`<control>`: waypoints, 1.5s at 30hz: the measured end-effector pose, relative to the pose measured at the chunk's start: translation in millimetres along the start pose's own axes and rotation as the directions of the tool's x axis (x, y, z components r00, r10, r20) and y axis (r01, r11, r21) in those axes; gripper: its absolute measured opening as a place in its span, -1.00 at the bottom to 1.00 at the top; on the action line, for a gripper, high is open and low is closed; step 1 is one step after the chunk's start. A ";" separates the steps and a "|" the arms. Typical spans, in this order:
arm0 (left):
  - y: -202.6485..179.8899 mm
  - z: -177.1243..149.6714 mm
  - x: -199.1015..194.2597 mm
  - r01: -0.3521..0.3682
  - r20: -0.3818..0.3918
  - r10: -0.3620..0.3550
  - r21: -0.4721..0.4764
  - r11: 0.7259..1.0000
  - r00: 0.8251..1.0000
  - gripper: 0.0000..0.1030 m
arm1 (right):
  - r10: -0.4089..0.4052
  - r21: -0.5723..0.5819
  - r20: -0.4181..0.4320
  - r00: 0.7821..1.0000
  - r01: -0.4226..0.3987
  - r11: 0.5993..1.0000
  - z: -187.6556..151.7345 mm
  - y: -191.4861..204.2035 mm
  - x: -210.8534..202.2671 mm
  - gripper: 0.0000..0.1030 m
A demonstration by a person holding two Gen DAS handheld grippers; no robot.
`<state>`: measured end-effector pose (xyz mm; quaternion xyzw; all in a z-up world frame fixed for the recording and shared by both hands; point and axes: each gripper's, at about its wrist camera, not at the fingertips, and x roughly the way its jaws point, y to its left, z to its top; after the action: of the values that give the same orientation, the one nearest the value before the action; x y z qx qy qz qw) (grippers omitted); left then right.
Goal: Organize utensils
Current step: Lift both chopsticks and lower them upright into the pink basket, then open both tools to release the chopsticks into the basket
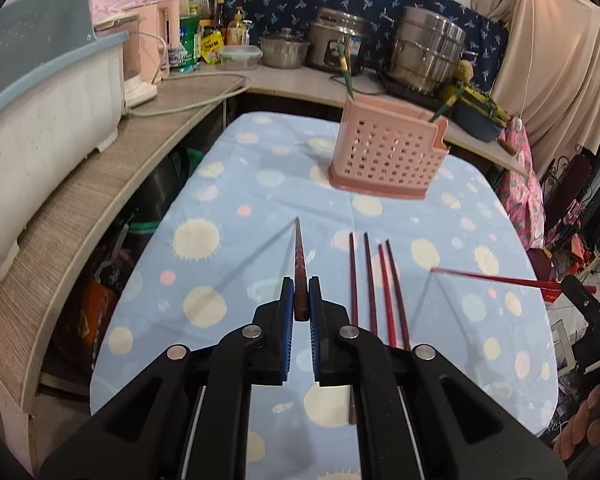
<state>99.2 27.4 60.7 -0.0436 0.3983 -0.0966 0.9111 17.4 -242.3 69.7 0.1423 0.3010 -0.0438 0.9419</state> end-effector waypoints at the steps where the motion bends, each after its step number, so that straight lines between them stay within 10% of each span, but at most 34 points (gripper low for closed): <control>1: -0.5 5.5 -2.6 0.001 0.013 -0.001 0.000 1.000 1.000 -0.86 | 0.004 0.005 0.011 1.000 -0.004 1.000 5.3 -1.0 -1.6 -0.87; 20: -16.9 124.6 -31.2 0.010 0.218 -0.011 0.005 1.000 0.976 -0.86 | 0.051 0.030 0.154 0.987 -0.056 0.998 88.9 0.8 2.1 -0.87; 35: -64.9 235.6 -47.8 0.090 0.418 -0.078 -0.011 0.996 0.905 -0.86 | 0.151 0.101 0.311 0.938 -0.191 0.976 203.8 13.6 32.7 -0.86; 45: -82.4 271.0 -9.7 0.083 0.442 -0.070 -0.009 0.997 0.894 -0.86 | 0.143 0.087 0.320 0.937 -0.180 0.980 250.3 30.5 84.5 -0.86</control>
<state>280.0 -50.4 264.6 -0.0924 0.1808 -0.1145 0.9724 230.1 -286.5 223.0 0.2116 0.1328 -0.0054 0.9683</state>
